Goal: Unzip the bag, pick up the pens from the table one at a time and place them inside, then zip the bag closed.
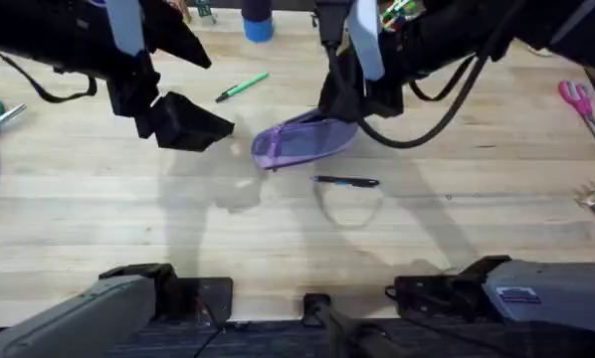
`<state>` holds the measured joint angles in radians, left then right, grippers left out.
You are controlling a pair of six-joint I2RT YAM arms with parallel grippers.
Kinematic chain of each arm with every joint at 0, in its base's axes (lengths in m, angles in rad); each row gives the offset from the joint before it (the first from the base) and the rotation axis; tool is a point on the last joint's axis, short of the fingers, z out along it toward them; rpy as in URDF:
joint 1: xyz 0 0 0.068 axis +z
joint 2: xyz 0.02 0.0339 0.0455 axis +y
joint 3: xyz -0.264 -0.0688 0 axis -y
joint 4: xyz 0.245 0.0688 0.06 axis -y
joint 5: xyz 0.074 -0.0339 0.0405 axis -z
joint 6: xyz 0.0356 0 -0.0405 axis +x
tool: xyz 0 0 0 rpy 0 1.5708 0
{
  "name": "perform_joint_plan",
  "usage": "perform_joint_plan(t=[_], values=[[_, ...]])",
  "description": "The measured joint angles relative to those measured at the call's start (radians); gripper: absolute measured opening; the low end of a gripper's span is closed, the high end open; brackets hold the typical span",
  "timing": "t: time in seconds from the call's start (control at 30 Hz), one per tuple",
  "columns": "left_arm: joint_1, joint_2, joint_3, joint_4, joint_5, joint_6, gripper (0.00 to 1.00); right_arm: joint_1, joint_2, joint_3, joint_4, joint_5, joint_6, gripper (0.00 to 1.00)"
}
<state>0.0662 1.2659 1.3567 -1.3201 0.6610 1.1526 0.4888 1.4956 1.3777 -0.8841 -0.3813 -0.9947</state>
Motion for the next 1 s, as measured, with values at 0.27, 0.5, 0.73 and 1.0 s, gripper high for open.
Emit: perform_joint_plan(t=[0.27, 0.5, 0.73, 1.0], values=[[0.0, 0.0, 0.0, 0.003, -0.002, 0.0, 0.995, -0.001, 0.0, 0.0, -0.098, 0.023, -0.002, 0.029], [0.0, 0.0, 0.0, 0.003, -0.003, 0.0, 0.995, -0.001, 0.0, 0.061, -0.112, 0.057, -0.047, 0.029], [0.0, 0.0, 0.0, 0.003, -0.003, 0.0, 0.995, -0.001, 0.069, 0.237, -0.235, 0.094, -0.089, 0.029], [0.0, 0.0, 0.0, 0.001, -0.003, 0.0, 0.995, -0.001, 0.249, 0.381, -0.361, 0.149, -0.18, 0.029]])
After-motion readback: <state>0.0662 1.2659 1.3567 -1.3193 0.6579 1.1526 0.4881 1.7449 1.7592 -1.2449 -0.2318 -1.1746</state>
